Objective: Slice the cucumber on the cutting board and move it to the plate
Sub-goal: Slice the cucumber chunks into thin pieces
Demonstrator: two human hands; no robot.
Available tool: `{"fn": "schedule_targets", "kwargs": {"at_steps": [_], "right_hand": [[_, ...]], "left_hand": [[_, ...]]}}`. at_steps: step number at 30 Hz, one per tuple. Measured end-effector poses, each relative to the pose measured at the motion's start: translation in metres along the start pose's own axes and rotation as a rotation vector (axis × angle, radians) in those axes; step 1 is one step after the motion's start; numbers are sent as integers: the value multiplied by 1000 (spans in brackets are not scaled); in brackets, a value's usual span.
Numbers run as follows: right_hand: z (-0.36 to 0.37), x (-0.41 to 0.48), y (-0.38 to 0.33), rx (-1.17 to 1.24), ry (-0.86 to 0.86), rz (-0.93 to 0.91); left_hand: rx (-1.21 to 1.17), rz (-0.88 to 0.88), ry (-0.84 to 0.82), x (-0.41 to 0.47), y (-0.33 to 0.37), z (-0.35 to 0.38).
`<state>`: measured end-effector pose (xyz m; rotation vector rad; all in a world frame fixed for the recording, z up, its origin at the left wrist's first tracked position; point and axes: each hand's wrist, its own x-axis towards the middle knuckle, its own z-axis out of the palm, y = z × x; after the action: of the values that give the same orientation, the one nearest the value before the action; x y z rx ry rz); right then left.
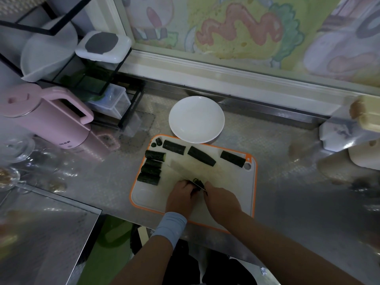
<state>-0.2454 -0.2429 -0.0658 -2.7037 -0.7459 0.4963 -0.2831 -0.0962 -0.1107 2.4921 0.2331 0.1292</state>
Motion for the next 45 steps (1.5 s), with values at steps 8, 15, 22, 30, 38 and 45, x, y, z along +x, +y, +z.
{"fn": "schedule_targets", "kwargs": {"at_steps": [8, 15, 22, 30, 38, 45], "right_hand": [[-13, -19, 7, 6, 13, 16], [-7, -18, 6, 32, 4, 35], [1, -2, 2, 43, 31, -7], [-12, -20, 9, 24, 4, 6], [-6, -20, 12, 20, -3, 21], [2, -1, 4, 26, -3, -6]], "left_hand": [[27, 47, 27, 1, 1, -1], [27, 17, 10, 1, 3, -2], [-29, 30, 11, -1, 2, -3], [20, -20, 10, -1, -2, 1], [14, -30, 19, 0, 2, -1], [0, -54, 6, 0, 4, -2]]}}
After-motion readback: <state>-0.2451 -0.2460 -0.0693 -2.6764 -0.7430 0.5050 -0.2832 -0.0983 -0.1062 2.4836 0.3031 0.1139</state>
